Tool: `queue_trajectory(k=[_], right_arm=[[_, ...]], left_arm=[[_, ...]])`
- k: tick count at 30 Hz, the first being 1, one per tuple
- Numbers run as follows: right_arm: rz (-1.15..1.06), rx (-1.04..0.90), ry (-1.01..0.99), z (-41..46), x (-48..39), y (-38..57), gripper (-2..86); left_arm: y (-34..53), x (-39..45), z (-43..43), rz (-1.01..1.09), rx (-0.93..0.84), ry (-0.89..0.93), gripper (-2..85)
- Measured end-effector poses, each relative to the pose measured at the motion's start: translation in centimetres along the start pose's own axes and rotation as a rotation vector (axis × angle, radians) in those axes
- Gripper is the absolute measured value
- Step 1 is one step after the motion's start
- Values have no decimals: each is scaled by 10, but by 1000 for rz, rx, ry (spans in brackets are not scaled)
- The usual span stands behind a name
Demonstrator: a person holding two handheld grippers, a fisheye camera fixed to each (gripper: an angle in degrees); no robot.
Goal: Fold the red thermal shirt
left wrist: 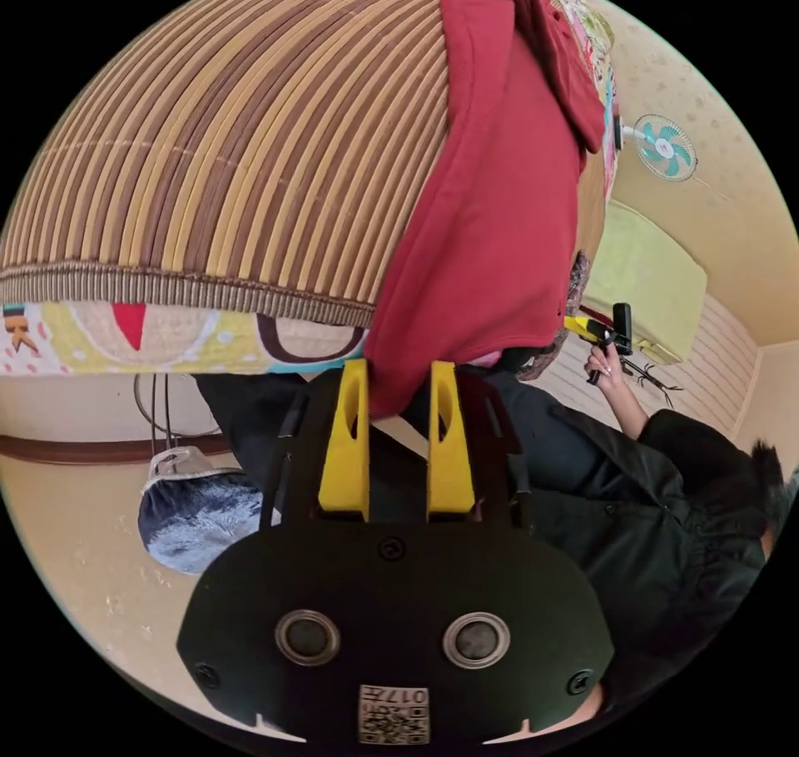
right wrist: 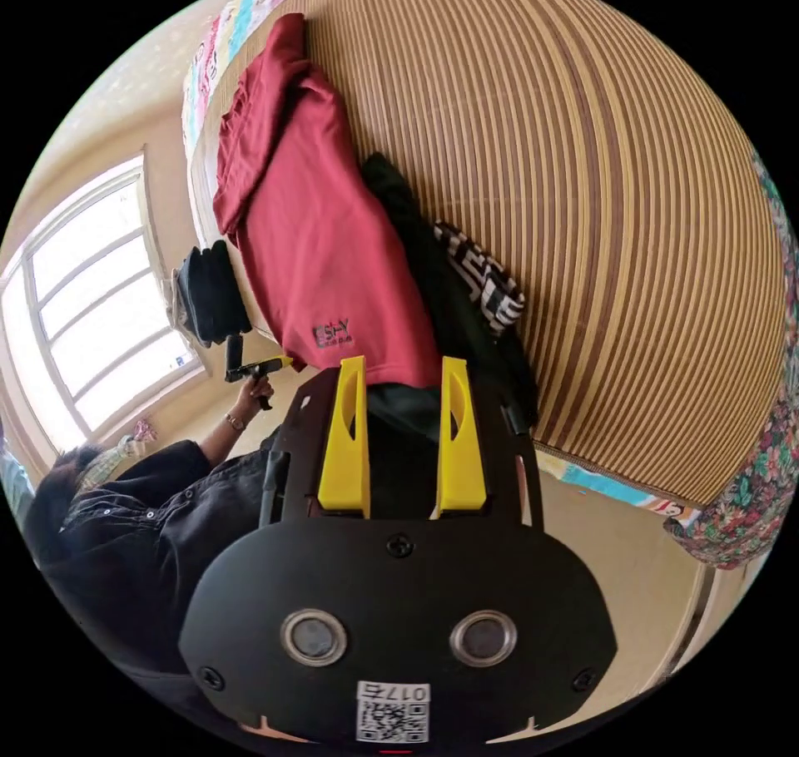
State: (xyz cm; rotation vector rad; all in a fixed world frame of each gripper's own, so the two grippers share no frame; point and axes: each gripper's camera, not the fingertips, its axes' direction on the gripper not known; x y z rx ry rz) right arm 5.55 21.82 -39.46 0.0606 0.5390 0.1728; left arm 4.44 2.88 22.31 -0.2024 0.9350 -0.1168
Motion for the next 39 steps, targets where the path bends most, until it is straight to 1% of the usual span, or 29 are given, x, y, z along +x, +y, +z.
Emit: queue_trajectory(k=[2,3,4,5,6,8,9,11,12,15,17,18,19,21,24,26,27,29,30,31,32,33,34,35,36,37,38,39], right_arm=[[-40,6,-17,3,-5,3,53],[-56,7,-15,1,-8,4,49],[-79,14,-22,-5,-13,6,42],[-112,40,-74,-17,-18,11,37],[-129,56,-117,-25,-20,14,35],[-206,136,-306,-59,-31,33,30],[-225,148,-334,-66,-35,38,30],[-271,175,-428,-83,-45,68,27],[-271,180,-457,-84,-45,78,27],[-221,196,-661,-68,-29,130,26],[-162,263,-865,-47,-15,159,26],[-155,291,-899,-43,-15,162,25],[-153,340,-942,-38,-20,159,25],[-186,367,-975,-34,-37,134,25],[-307,385,-1027,-37,-72,50,24],[-355,437,-1034,-46,-101,-35,22],[-347,442,-1016,-48,-108,-59,21],[-242,488,-919,-50,-130,-143,18],[-209,497,-879,-50,-135,-159,17],[-120,506,-778,-50,-146,-185,17],[-78,540,-691,-53,-162,-199,15],[-83,552,-648,-54,-172,-204,14],[-119,540,-539,-54,-198,-211,12],[-176,491,-388,-47,-226,-216,9],[-214,461,-298,-41,-240,-217,9],[-296,385,-85,-22,-266,-218,7],[-373,303,146,4,-285,-217,6],[-409,259,268,19,-291,-215,6]], left_arm=[[8,-9,-13,39,-24,97,43],[11,-11,-18,51,-31,124,42],[20,-12,-31,83,-28,195,40],[30,-13,-48,125,-14,296,38],[35,-12,-58,147,-1,355,37],[62,-7,-100,233,88,579,35],[70,-7,-110,242,114,631,34],[105,-11,-136,256,190,834,33],[115,-13,-139,256,206,867,33],[168,-34,-127,157,243,1025,35],[203,-52,-103,28,294,1216,36],[208,-54,-99,-2,314,1247,36],[212,-56,-98,-38,359,1271,36],[201,-55,-105,-75,427,1266,35],[141,-52,-125,-76,536,1366,35],[69,-49,-147,-54,598,1422,39],[50,-49,-153,-50,618,1416,41],[-21,-53,-179,-10,708,1377,91],[-35,-56,-184,7,728,1380,100],[-56,-62,-192,27,775,1375,120],[-63,-64,-199,15,826,1323,122],[-63,-63,-203,7,844,1270,123],[-59,-57,-208,-12,847,1121,123],[-52,-47,-211,-25,817,933,123],[-48,-41,-210,-32,798,831,124],[-37,-29,-205,-54,761,625,126],[-24,-18,-193,-88,735,457,129],[-17,-13,-186,-110,723,391,132]])
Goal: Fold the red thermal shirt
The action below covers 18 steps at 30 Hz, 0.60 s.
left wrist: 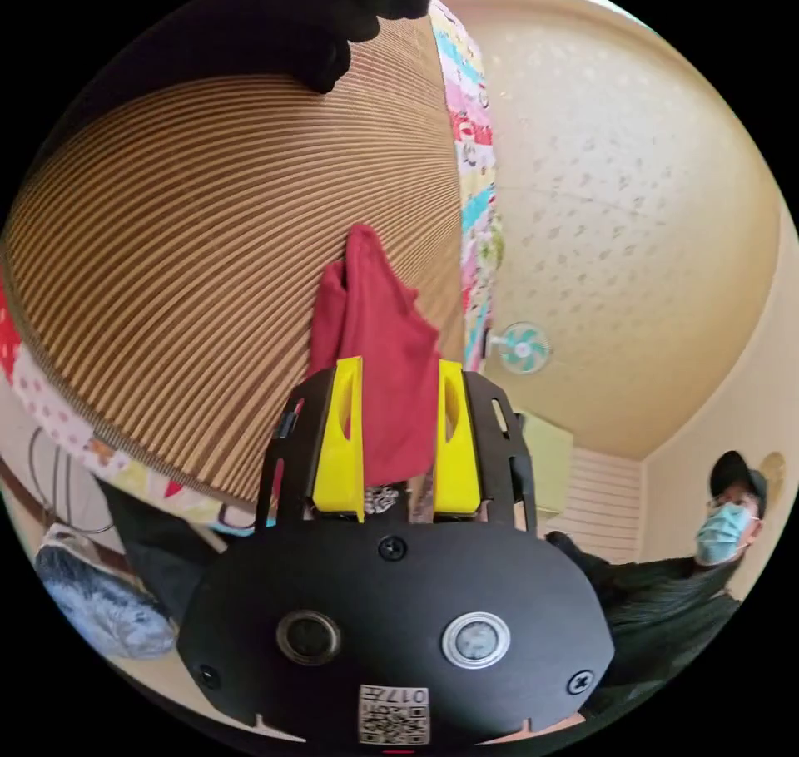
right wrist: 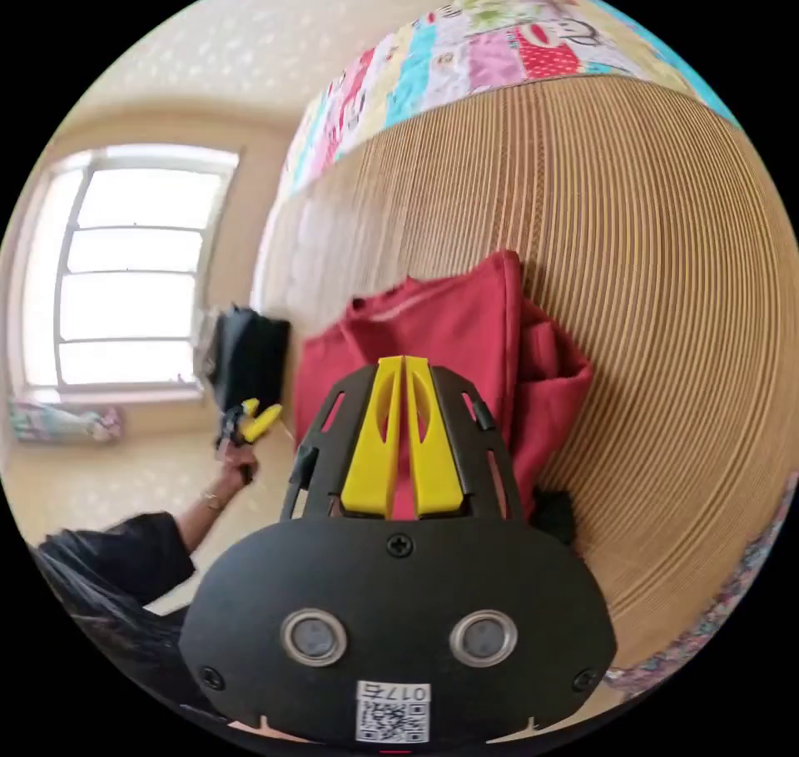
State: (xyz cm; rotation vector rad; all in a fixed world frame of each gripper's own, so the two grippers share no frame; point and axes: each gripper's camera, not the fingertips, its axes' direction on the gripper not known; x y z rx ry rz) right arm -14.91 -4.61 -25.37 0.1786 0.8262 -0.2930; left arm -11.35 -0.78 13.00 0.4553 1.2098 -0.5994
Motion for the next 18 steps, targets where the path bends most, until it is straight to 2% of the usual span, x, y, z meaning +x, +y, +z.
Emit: queue_trajectory(k=[2,3,4,6,8,9,11,13,15,18], right_arm=[[-158,-255,488,60,-15,18,4],[-220,-277,543,70,-16,25,4],[-293,-219,591,73,-18,37,3],[-215,-188,621,70,-16,34,3],[-9,-111,612,54,-19,21,4],[24,-72,607,49,-22,20,4],[13,85,460,31,-44,22,4],[-65,142,289,29,-64,24,5],[-122,128,158,44,-81,23,5],[-112,-62,65,107,-98,15,5]], left_arm=[[41,-3,16,-4,-44,-146,140],[51,-6,21,-9,-57,-166,141],[66,-12,32,-25,-85,-186,142],[85,-24,50,-76,-114,-179,146],[99,-42,66,-168,-71,-106,144],[101,-47,68,-199,-50,-83,141],[107,-68,79,-345,11,52,114],[110,-75,86,-399,33,197,79],[111,-65,78,-386,92,281,56],[97,-22,53,-212,162,381,35]])
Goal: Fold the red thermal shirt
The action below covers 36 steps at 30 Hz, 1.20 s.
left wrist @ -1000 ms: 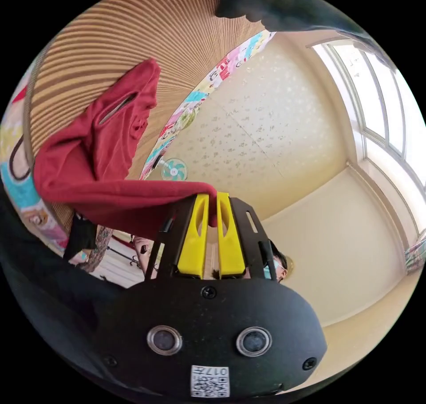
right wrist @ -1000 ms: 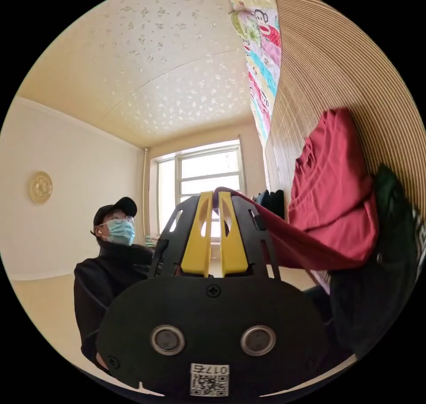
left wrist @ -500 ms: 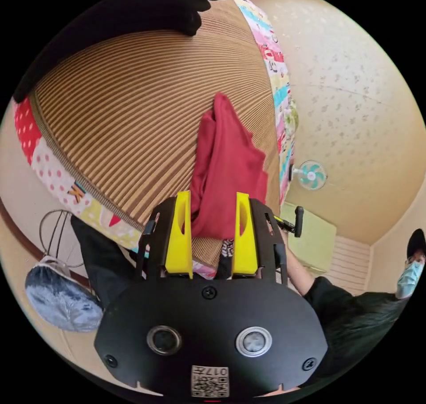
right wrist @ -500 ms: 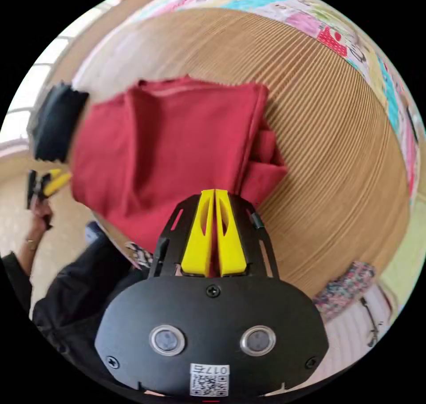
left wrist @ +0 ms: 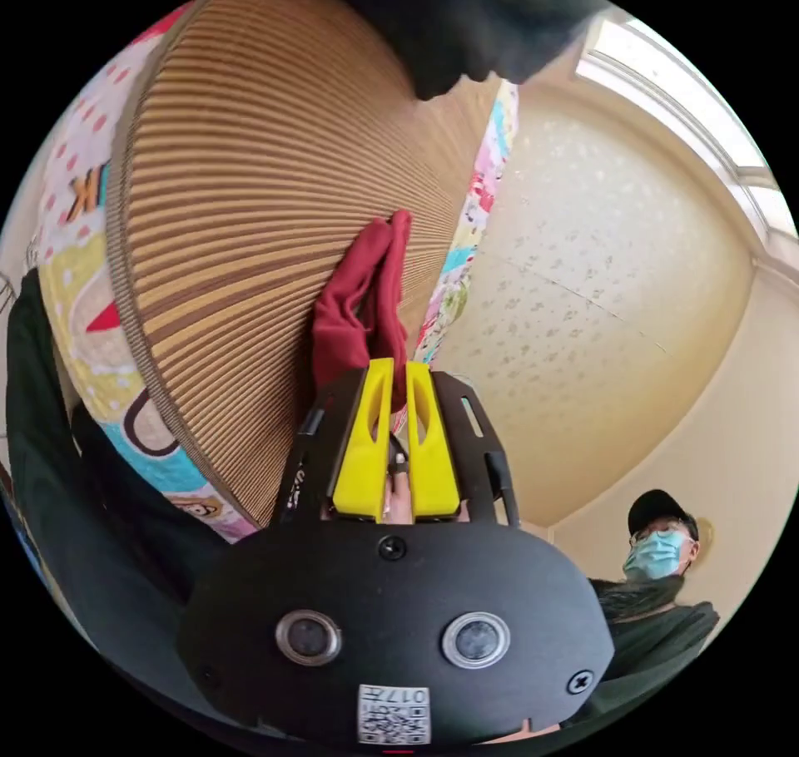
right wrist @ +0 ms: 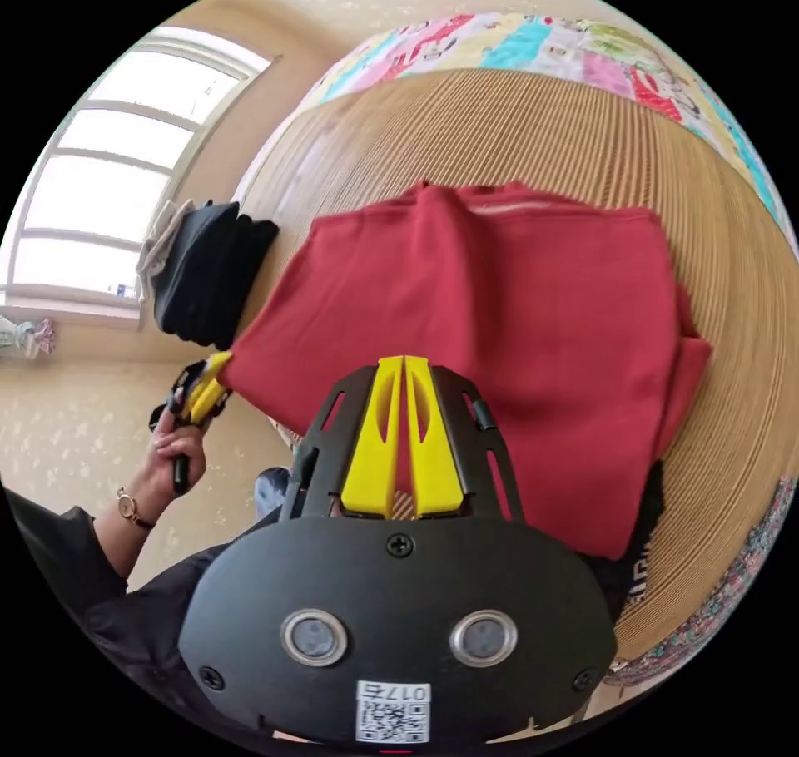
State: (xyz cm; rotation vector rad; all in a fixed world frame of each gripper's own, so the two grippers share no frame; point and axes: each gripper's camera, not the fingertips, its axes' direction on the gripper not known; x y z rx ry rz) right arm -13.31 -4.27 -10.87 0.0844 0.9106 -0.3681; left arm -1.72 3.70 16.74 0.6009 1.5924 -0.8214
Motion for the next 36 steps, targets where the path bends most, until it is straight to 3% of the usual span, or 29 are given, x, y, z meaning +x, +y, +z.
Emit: queue_trajectory(k=[1,4,8,11,18,19,23,24,26,29,33,36], right_arm=[[-9,-102,-43,29,-8,-6,5],[-51,-133,-35,43,-27,-17,5],[-110,-26,-134,-13,-8,-5,4],[101,87,-160,-64,66,37,4],[471,131,-149,-134,228,158,5],[518,135,-136,-142,246,177,5],[622,154,-154,-156,283,217,7],[632,161,-169,-156,286,221,7],[672,199,-272,-153,298,232,10],[720,264,-462,-143,310,243,20],[780,341,-733,-125,319,254,62],[842,370,-964,-104,322,263,126]], left_arm=[[-5,31,8,115,-54,-33,29],[2,111,63,408,-281,-198,21],[61,189,169,756,-580,-293,18],[117,196,248,885,-754,-294,20],[233,111,369,853,-1106,-411,89],[241,99,368,818,-1125,-408,113],[227,77,320,663,-1107,-190,53],[219,72,310,633,-1059,-225,69],[182,51,259,528,-785,-444,132],[149,11,217,372,-604,-594,163],[148,-57,224,206,-677,-637,179],[164,-102,239,61,-721,-526,143]])
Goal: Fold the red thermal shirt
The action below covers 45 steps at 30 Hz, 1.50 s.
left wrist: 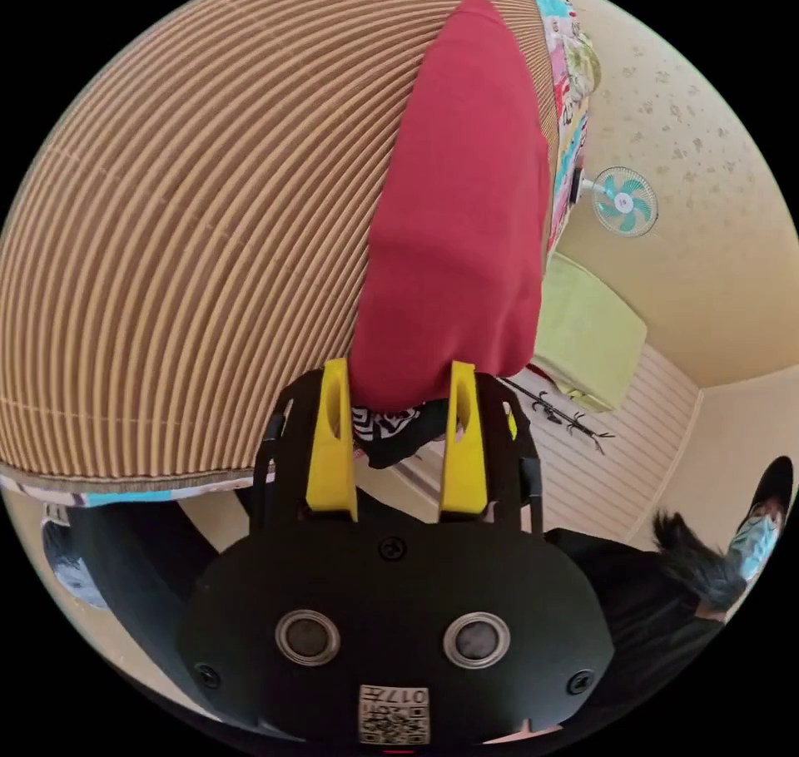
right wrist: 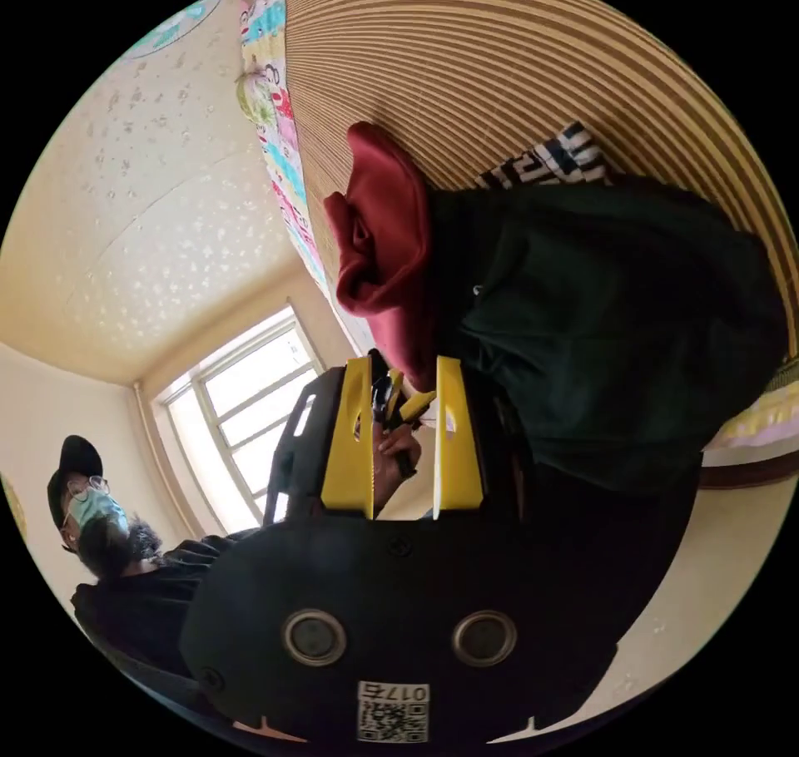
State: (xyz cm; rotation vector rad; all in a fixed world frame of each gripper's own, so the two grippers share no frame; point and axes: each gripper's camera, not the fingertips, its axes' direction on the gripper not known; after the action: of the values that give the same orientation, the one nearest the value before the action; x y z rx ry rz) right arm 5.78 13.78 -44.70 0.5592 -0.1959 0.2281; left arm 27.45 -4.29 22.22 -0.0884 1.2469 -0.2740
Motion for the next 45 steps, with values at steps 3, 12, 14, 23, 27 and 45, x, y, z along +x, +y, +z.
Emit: queue_trajectory(k=[3,12,14,23,27,45], right_arm=[[58,-44,-135,12,14,2,192],[-25,0,-413,75,-18,-26,278],[-13,-2,-426,94,-37,-32,251],[-303,-278,-335,299,-199,39,179],[-417,-363,-407,404,-253,86,155],[-468,-586,676,437,-173,126,15]], left_arm=[[19,-23,13,-122,64,253,88],[93,60,-32,151,-5,387,68],[111,65,-58,197,14,334,67],[181,73,-284,511,222,441,75],[230,84,-391,666,311,329,78],[421,-16,-418,384,844,-638,12]])
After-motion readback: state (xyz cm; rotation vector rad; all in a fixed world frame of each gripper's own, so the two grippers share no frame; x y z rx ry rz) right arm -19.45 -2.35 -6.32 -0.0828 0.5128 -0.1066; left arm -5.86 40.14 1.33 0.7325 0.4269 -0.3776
